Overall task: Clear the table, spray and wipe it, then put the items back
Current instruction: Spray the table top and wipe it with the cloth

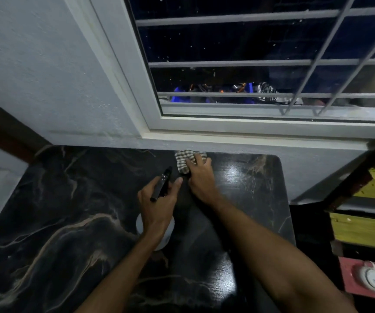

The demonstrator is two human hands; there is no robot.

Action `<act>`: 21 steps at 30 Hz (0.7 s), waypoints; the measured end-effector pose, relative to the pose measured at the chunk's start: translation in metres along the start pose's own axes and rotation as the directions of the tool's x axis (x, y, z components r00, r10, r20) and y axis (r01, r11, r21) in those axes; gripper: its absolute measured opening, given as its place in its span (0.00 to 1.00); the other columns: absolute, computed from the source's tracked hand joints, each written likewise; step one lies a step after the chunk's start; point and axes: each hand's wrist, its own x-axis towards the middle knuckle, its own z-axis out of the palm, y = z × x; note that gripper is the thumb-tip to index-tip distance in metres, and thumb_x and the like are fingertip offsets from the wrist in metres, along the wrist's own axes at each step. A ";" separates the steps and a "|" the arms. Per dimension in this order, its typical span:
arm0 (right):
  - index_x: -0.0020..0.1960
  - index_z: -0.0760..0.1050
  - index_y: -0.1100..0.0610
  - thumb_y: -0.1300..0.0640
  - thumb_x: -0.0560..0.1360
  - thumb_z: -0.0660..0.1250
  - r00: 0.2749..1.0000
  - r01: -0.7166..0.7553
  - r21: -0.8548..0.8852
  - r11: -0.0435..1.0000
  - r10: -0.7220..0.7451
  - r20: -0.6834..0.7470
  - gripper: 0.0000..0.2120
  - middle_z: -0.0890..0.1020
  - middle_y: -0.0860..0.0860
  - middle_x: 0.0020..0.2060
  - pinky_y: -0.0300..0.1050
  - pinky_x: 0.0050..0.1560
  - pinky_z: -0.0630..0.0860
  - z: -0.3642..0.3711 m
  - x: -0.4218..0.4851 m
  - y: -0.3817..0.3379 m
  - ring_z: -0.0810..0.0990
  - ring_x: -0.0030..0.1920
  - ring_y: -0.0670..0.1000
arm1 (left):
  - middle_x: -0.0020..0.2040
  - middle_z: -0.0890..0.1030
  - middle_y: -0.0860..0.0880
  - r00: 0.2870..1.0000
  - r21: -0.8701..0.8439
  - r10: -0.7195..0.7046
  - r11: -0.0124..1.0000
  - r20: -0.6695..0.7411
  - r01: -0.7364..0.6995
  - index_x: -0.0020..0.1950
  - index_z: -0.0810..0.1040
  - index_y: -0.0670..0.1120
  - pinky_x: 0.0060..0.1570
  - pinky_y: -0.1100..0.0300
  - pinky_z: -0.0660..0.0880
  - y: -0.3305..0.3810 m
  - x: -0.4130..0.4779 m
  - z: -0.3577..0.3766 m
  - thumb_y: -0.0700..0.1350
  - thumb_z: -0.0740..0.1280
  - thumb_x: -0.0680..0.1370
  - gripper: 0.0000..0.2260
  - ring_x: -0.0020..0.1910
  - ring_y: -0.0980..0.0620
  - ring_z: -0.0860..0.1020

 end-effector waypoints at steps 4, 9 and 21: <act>0.74 0.68 0.55 0.58 0.71 0.60 0.994 0.097 -0.169 0.981 -0.087 0.066 0.31 0.66 0.59 0.73 0.56 0.62 0.69 -0.026 -0.015 0.039 0.67 0.62 0.64 | 0.27 0.76 0.52 1.000 0.009 -0.005 1.000 0.024 0.005 0.31 0.74 0.44 0.32 0.57 0.73 -0.004 -0.003 -0.002 0.46 0.78 0.75 0.17 0.29 0.50 0.77; 0.74 0.69 0.54 0.64 0.67 0.65 0.928 -0.362 -0.124 0.924 0.344 -0.146 0.35 0.67 0.63 0.71 0.55 0.62 0.67 -0.086 -0.063 0.154 0.69 0.59 0.68 | 0.28 0.78 0.50 0.996 -0.050 -0.008 0.999 0.084 0.012 0.32 0.75 0.44 0.31 0.60 0.74 0.000 -0.020 0.004 0.45 0.77 0.75 0.17 0.29 0.51 0.77; 0.74 0.69 0.55 0.68 0.64 0.63 0.996 -0.074 -0.136 0.988 0.081 0.048 0.38 0.64 0.61 0.75 0.54 0.62 0.66 -0.061 -0.239 0.097 0.67 0.56 0.62 | 0.25 0.71 0.53 0.968 -0.068 -0.100 0.991 0.232 0.119 0.27 0.68 0.49 0.30 0.58 0.68 0.036 -0.113 -0.021 0.47 0.77 0.76 0.23 0.26 0.54 0.70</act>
